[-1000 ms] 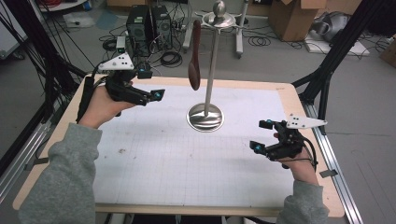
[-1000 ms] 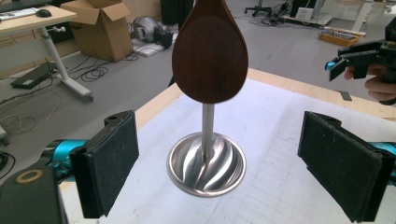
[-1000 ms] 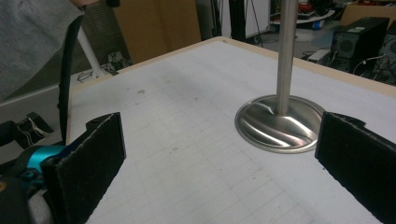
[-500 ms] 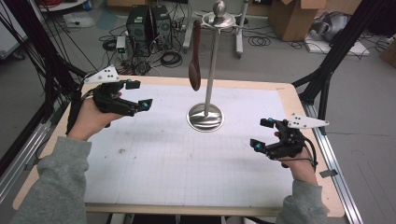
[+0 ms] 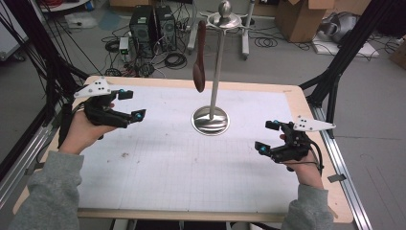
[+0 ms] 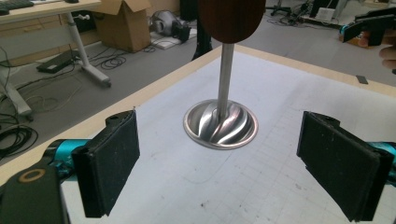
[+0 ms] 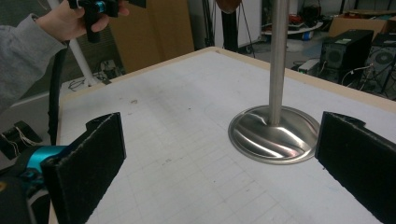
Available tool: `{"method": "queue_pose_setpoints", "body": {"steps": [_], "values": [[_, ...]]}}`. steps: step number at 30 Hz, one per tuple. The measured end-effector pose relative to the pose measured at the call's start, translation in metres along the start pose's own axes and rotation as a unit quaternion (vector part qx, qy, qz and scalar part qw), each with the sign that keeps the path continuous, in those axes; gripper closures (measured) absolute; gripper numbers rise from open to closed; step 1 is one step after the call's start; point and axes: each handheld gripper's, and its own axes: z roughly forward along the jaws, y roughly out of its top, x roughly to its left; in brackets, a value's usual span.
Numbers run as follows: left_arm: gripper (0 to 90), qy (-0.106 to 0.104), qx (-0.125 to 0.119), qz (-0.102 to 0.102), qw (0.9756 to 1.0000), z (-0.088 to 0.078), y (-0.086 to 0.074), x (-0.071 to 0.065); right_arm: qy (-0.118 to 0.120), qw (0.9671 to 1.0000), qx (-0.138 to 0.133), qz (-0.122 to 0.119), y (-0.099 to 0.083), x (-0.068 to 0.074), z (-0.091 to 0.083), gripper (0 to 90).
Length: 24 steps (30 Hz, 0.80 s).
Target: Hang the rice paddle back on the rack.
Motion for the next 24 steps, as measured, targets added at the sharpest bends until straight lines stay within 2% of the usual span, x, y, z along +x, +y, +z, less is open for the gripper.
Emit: {"method": "queue_pose_setpoints", "body": {"steps": [5,7,9,14,18,24], "values": [[13.3,0.004,-0.002,-0.002,1.0,-0.006,-0.01,0.0,0.0,1.0,0.001,-0.006,0.0,0.001,0.002,0.4],[13.3,0.005,-0.004,-0.003,1.0,-0.009,-0.014,0.001,-0.002,1.0,0.003,-0.001,0.0,0.001,0.003,0.4],[13.3,-0.001,-0.015,-0.013,0.9998,-0.012,-0.018,0.002,-0.006,1.0,0.001,-0.001,0.001,0.0,0.003,0.4],[13.3,-0.006,-0.029,-0.021,0.9993,-0.017,-0.029,0.001,-0.012,0.9999,-0.005,0.004,0.001,0.0,0.001,0.4],[13.3,-0.018,-0.043,-0.018,0.9988,-0.021,-0.036,-0.001,-0.01,0.9999,-0.011,0.004,0.002,0.001,0.0,0.4],[13.3,-0.014,-0.039,-0.021,0.9989,-0.023,-0.048,-0.003,-0.01,0.9999,-0.012,0.004,0.002,0.001,0.001,0.4]]}}
